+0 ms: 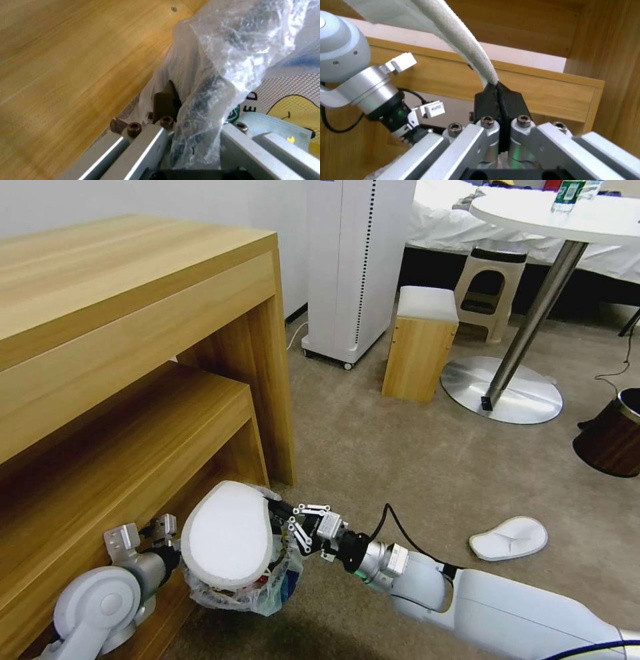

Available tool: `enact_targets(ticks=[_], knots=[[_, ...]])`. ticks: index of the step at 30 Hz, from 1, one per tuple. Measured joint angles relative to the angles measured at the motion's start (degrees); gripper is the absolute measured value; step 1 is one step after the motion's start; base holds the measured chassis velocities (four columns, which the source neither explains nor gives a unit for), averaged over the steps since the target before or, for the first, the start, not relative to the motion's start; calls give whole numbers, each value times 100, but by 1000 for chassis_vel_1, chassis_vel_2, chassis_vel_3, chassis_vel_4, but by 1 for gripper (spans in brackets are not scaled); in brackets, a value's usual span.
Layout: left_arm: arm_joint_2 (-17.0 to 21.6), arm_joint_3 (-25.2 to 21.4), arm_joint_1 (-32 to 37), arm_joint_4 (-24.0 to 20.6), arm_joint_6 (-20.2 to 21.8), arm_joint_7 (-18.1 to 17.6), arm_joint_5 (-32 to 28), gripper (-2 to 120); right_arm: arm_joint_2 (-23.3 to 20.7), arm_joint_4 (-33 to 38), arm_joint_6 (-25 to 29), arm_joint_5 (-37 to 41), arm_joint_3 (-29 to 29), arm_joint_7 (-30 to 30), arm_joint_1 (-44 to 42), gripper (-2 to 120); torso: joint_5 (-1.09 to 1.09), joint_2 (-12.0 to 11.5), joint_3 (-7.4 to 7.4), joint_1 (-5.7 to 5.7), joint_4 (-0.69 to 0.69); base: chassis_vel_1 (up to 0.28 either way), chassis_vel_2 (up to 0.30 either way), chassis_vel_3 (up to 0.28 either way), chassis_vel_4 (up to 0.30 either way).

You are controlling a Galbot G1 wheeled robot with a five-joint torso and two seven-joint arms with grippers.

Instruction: Pick up the trash bin and place the garbage on the floor into it.

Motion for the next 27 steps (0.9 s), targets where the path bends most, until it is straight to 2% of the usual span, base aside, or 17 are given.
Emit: enact_targets(ticks=[14,18,27], knots=[[-94,-42,189,-165,-5,-99,-37,0,-118,-30,28,-204,178,-25,-154,0,-1,-1,2,2,0,0,0,0,0],[-144,-10,305,-382,-9,-149,-43,0,-149,-26,28,-196,209,-26,-150,0,0,0,1,2,6,0,0,0,0],[-162,48,597,-968,45,-315,-246,0,-176,-14,33,-201,319,-35,-188,0,2,0,0,2,2,0,0,0,0]])
